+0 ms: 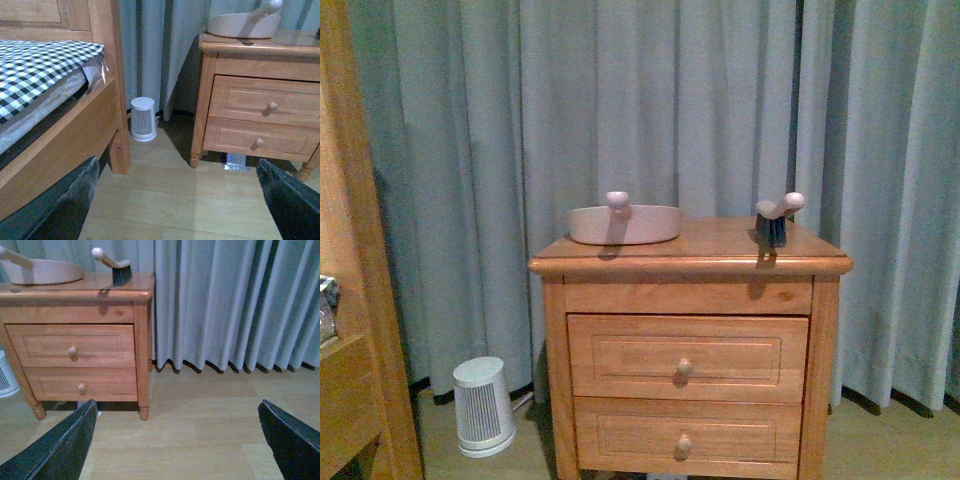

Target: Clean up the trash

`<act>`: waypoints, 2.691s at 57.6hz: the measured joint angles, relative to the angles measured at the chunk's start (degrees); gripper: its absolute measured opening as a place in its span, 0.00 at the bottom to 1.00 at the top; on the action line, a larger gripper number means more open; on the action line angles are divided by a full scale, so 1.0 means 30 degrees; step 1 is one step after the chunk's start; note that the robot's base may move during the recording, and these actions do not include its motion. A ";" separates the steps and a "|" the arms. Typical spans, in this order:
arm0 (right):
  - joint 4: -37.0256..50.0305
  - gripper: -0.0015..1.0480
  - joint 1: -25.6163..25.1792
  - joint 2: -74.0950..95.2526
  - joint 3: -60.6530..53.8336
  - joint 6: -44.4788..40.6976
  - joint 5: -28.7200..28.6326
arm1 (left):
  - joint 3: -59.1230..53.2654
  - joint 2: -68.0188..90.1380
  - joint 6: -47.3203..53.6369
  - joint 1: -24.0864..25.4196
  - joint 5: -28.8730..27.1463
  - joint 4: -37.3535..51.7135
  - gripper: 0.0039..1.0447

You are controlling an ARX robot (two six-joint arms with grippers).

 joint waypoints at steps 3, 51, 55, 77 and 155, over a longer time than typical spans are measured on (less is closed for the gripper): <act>0.0000 0.93 0.0000 0.0000 0.0000 0.0000 0.0000 | 0.0000 0.0000 0.0000 0.0000 0.0000 0.0000 0.93; 0.0000 0.93 0.0000 0.0000 0.0000 0.0000 0.0000 | 0.0000 0.0000 0.0000 0.0000 0.0000 0.0000 0.93; 0.0000 0.93 0.0000 0.0000 0.0000 0.0000 0.0000 | 0.0000 0.0000 0.0000 0.0000 0.0000 0.0000 0.93; 0.0000 0.93 0.0000 0.0000 0.0000 0.0000 0.0000 | 0.0000 0.0000 0.0000 0.0000 0.0000 0.0000 0.93; -0.0015 0.93 0.0000 0.0000 0.0000 0.0000 0.0007 | 0.0000 0.0000 0.0000 0.0000 0.0000 -0.0007 0.93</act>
